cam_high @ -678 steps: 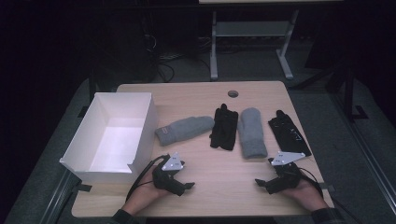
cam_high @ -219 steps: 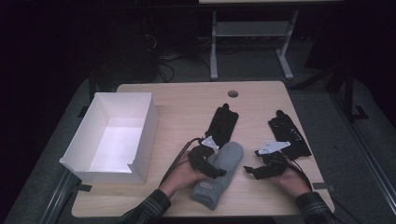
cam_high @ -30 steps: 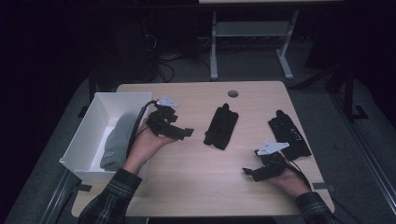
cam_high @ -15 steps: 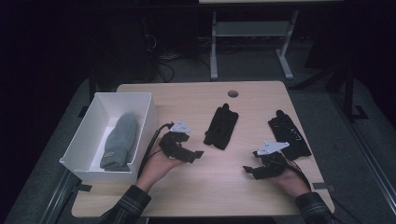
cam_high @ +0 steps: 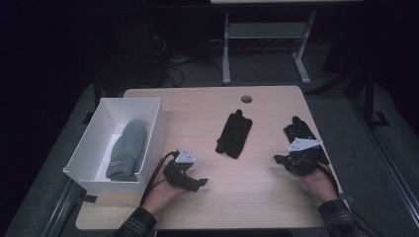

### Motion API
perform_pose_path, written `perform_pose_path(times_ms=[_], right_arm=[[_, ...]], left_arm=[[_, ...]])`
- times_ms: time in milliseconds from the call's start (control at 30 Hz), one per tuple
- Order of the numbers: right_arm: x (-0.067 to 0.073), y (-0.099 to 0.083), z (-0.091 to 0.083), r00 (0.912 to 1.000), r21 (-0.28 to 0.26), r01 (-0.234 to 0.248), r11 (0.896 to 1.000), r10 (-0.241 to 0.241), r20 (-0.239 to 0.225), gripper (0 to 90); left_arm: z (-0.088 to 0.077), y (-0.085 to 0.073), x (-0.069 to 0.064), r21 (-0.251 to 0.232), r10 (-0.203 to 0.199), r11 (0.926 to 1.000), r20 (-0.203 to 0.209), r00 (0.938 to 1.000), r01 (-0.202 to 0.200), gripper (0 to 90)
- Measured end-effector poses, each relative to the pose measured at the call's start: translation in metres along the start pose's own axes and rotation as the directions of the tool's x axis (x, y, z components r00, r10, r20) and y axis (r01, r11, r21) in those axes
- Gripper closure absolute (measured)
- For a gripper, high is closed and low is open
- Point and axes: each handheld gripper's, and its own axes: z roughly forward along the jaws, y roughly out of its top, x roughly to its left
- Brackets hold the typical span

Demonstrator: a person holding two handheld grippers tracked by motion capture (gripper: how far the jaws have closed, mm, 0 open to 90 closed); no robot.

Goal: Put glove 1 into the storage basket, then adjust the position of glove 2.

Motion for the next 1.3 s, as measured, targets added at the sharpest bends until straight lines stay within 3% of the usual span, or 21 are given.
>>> perform_pose_path(times_ms=[33,200,400,533,667,1033,1300], right_arm=[[-0.005,0.000,-0.001,0.9998,0.005,0.003,1.000,-0.003,0.018,90.0],[-0.037,-0.005,-0.008,0.9934,0.002,-0.047,0.999,0.046,0.105,90.0],[-0.072,-0.021,-0.020,0.9707,-0.001,-0.139,0.990,0.136,0.198,90.0],[-0.082,-0.029,-0.021,0.9613,0.009,-0.179,0.984,0.173,0.215,90.0],[-0.082,-0.032,-0.014,0.9630,0.052,-0.180,0.982,0.166,0.212,90.0],[-0.074,-0.030,-0.009,0.9754,0.074,-0.159,0.984,0.145,0.166,90.0],[-0.061,-0.026,-0.007,0.9895,0.104,-0.108,0.989,0.097,0.107,90.0]], left_arm=[[0.001,-0.002,-0.001,-0.008,-0.009,0.9999,-0.005,0.9999,0.009,14.3],[0.006,-0.011,-0.001,0.023,0.050,0.9985,-0.040,0.9979,-0.049,14.0],[0.006,-0.019,-0.002,-0.036,0.061,0.9974,-0.043,0.9972,-0.062,12.8],[0.005,-0.020,-0.003,-0.038,0.060,0.9974,-0.042,0.9973,-0.061,12.9],[0.005,-0.020,-0.003,-0.038,0.060,0.9974,-0.042,0.9973,-0.062,13.0],[0.005,-0.020,-0.003,-0.038,0.061,0.9974,-0.042,0.9973,-0.062,13.0],[0.005,-0.020,-0.003,-0.037,0.062,0.9973,-0.043,0.9972,-0.063,12.9]])
